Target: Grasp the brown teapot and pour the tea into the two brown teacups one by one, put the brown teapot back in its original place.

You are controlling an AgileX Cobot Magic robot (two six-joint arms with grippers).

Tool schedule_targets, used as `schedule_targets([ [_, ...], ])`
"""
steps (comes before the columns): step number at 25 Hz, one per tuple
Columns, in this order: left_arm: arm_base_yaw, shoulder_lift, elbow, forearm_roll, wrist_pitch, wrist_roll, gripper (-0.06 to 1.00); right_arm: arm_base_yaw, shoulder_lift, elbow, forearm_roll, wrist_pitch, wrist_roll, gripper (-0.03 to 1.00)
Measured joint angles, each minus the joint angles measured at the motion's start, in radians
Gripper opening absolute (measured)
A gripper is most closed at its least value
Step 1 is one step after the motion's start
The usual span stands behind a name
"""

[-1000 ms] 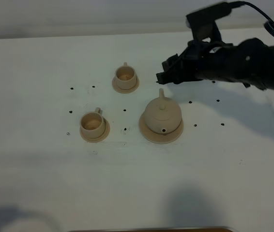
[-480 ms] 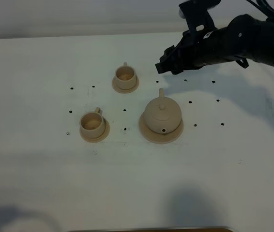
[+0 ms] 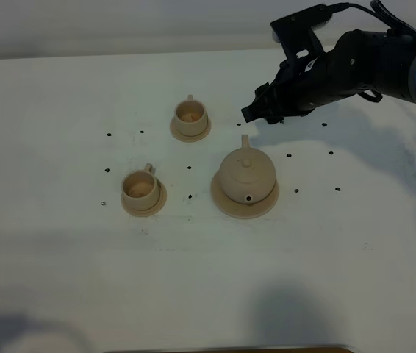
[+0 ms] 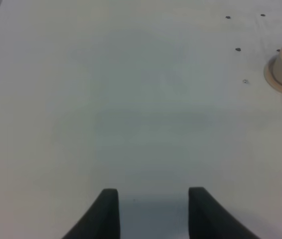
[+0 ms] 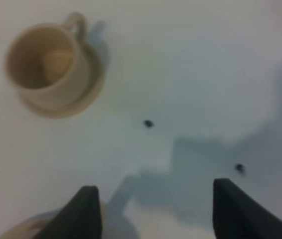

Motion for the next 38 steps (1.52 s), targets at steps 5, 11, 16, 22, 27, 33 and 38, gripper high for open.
schedule_targets([
  [5, 0.0, 0.0, 0.0, 0.0, 0.0, 0.0, 0.31, 0.0, 0.011, -0.054, -0.055, -0.003, 0.111, 0.5],
  [11, 0.0, 0.0, 0.0, 0.0, 0.0, 0.001, 0.31, 0.011, 0.048, -0.071, 0.016, 0.04, 0.12, 0.5],
  [16, 0.0, 0.0, 0.0, 0.0, 0.0, 0.001, 0.31, 0.024, 0.054, -0.071, 0.034, 0.056, 0.124, 0.5],
  [22, 0.0, 0.0, 0.0, 0.0, 0.0, 0.001, 0.31, 0.028, 0.054, -0.071, 0.06, 0.053, 0.164, 0.5],
  [27, 0.0, 0.0, 0.0, 0.0, 0.0, 0.001, 0.31, 0.029, 0.054, -0.071, 0.039, 0.071, 0.222, 0.5],
  [33, 0.0, 0.0, 0.0, 0.0, 0.0, 0.001, 0.31, 0.035, 0.061, -0.073, -0.008, 0.077, 0.298, 0.5],
  [38, 0.0, 0.0, 0.0, 0.0, 0.0, 0.001, 0.31, 0.046, 0.087, -0.106, -0.02, 0.114, 0.313, 0.5],
])
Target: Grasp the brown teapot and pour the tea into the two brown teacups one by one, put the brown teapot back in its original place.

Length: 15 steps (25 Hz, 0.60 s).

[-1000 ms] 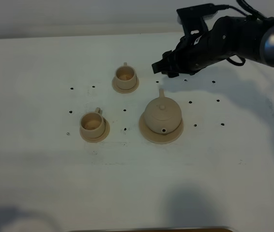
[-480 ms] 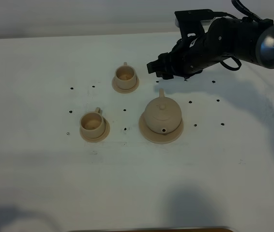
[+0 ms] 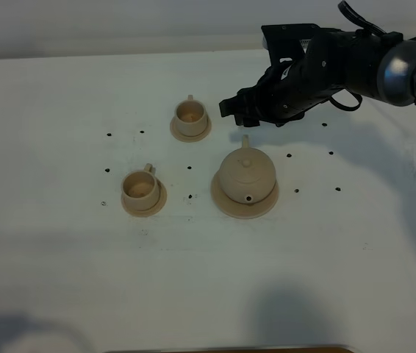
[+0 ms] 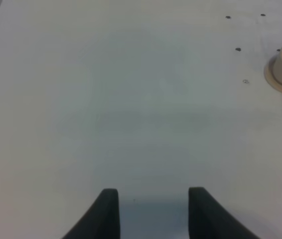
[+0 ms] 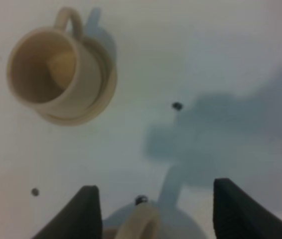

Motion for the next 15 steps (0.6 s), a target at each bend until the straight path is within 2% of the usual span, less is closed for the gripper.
schedule_targets([
  [15, 0.0, 0.0, 0.0, 0.0, 0.0, 0.0, 0.31, 0.009, 0.037, -0.017, -0.058, 0.043, 0.045, 0.5],
])
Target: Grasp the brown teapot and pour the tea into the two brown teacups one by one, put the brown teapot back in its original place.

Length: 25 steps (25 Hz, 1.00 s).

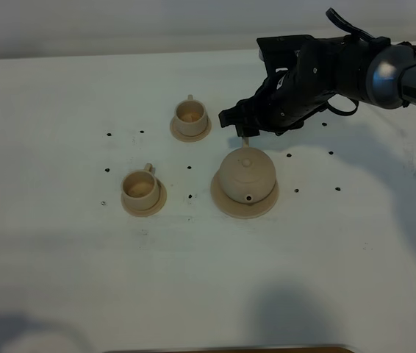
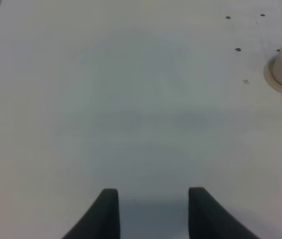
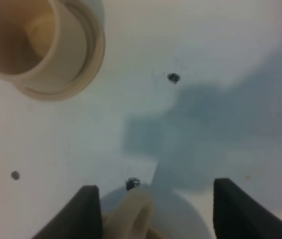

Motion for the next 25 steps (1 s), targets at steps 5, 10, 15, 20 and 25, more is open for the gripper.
schedule_targets([
  [5, 0.0, 0.0, 0.0, 0.0, 0.0, 0.0, 0.31, 0.0, 0.0, 0.0, -0.013, -0.001, 0.003, 0.5],
  [10, 0.0, 0.0, 0.0, 0.0, 0.0, 0.0, 0.31, 0.021, 0.006, 0.0, -0.036, -0.004, 0.004, 0.5],
  [15, 0.0, 0.0, 0.0, 0.0, 0.0, -0.001, 0.31, 0.026, 0.017, 0.0, -0.046, -0.004, 0.004, 0.5],
  [20, 0.0, 0.0, 0.0, 0.0, 0.0, -0.001, 0.31, 0.026, 0.018, 0.0, -0.065, -0.005, 0.005, 0.5],
  [25, 0.0, 0.0, 0.0, 0.0, 0.0, -0.001, 0.31, 0.026, 0.018, 0.0, -0.102, -0.019, 0.029, 0.5],
])
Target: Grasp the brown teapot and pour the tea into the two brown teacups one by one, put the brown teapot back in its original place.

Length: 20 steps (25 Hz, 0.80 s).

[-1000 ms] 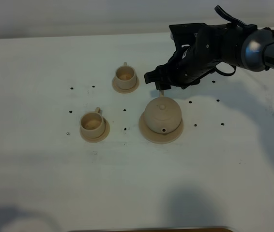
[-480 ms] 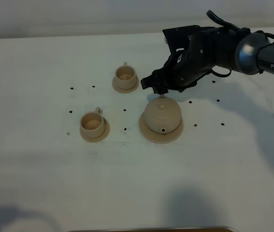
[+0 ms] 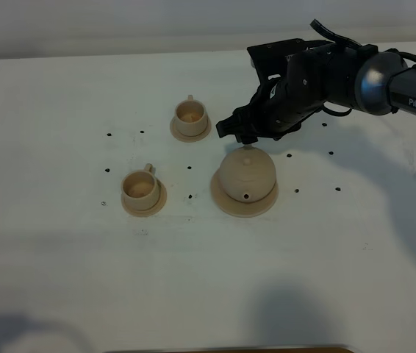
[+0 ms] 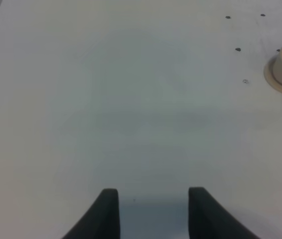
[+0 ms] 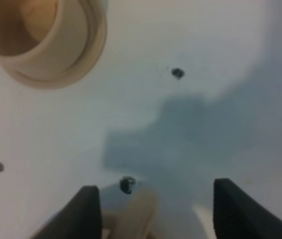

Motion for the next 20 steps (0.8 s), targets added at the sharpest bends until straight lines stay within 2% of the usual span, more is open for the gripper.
schedule_targets([
  [9, 0.0, 0.0, 0.0, 0.0, 0.0, 0.001, 0.31, -0.01, 0.0, 0.0, -0.043, -0.003, 0.019, 0.5],
  [20, 0.0, 0.0, 0.0, 0.0, 0.0, 0.001, 0.31, -0.021, 0.0, 0.0, -0.087, 0.044, 0.025, 0.5],
])
